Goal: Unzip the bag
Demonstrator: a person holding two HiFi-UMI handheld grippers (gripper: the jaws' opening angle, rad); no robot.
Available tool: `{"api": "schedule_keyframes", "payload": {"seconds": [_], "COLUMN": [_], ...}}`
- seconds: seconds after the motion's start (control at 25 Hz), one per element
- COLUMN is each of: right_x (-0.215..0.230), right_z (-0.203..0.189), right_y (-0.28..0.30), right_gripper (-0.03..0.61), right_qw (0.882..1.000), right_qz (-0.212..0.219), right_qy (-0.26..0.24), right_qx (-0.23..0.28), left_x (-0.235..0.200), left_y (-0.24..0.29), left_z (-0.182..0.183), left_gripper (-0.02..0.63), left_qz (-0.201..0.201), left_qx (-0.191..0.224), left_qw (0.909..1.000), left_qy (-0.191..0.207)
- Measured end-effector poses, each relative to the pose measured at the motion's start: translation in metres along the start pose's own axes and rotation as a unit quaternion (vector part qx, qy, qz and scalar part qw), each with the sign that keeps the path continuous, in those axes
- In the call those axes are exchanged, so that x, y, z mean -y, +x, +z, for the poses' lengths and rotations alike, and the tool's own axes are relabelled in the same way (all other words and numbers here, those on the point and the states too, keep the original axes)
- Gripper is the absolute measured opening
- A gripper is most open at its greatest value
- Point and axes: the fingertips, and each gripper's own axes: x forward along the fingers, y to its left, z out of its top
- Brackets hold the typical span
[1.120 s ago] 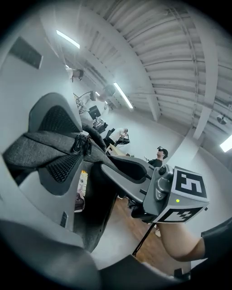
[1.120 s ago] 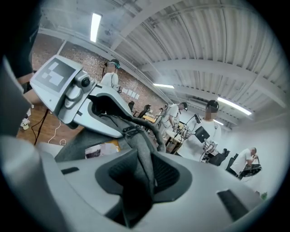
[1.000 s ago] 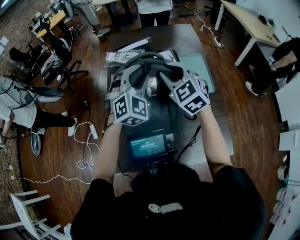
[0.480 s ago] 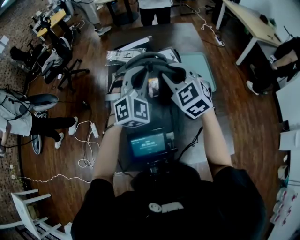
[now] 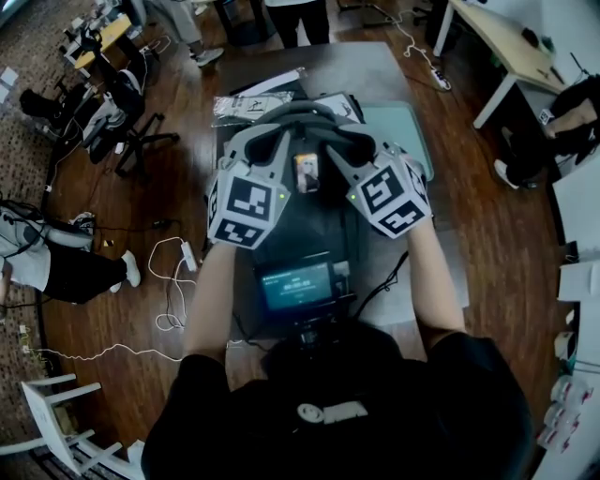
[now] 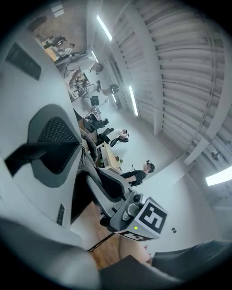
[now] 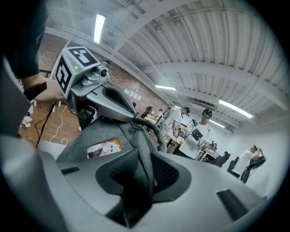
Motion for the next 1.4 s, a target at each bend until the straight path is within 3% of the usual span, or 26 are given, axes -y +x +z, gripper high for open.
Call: {"api": "schedule_keyframes", "payload": {"seconds": [0.28, 0.56, 0.76, 0.96, 1.12, 1.2, 1.4], "right_x": [-0.004, -0.008, -0.008, -0.009, -0.008, -0.004, 0.003], "right_z": [0.003, 0.006, 0.006, 0.005, 0.003, -0.001, -0.007], "right_y": [-0.005, -0.005, -0.002, -0.007, -0.004, 0.0, 0.001], "right_gripper": [0.106, 0.106, 0.106, 0.106, 0.106, 0.106, 0.106], "right_qw": [1.0, 1.0, 1.0, 0.999, 0.999, 0.999, 1.0], "right_qz": [0.016, 0.028, 0.028, 0.031, 0.034, 0.032, 0.026], "right_qy": [-0.001, 0.001, 0.002, -0.003, 0.0, 0.002, 0.009], "right_qx": [0.005, 0.011, 0.011, 0.014, 0.013, 0.009, 0.003], "left_x": [-0.002, -0.012, -0.023, -0.018, -0.023, -0.029, -0.025], "left_y": [-0.016, -0.042, -0.064, -0.076, -0.082, -0.087, -0.111], "left_z": [0.0, -0.018, -0.044, -0.055, -0.063, -0.076, -0.129], "left_gripper": [0.008, 0.006, 0.006, 0.006, 0.006, 0.006, 0.006], "left_qz": [-0.025, -0.032, -0.005, 0.008, 0.037, 0.051, 0.085], "left_qx": [0.019, 0.021, 0.017, 0.045, 0.034, 0.017, -0.005], "left_qw": [0.9991, 0.999, 0.9991, 0.9923, 0.9958, 0.9956, 0.9854], "left_qy": [-0.027, -0.023, -0.038, -0.115, -0.076, -0.077, -0.147]}}
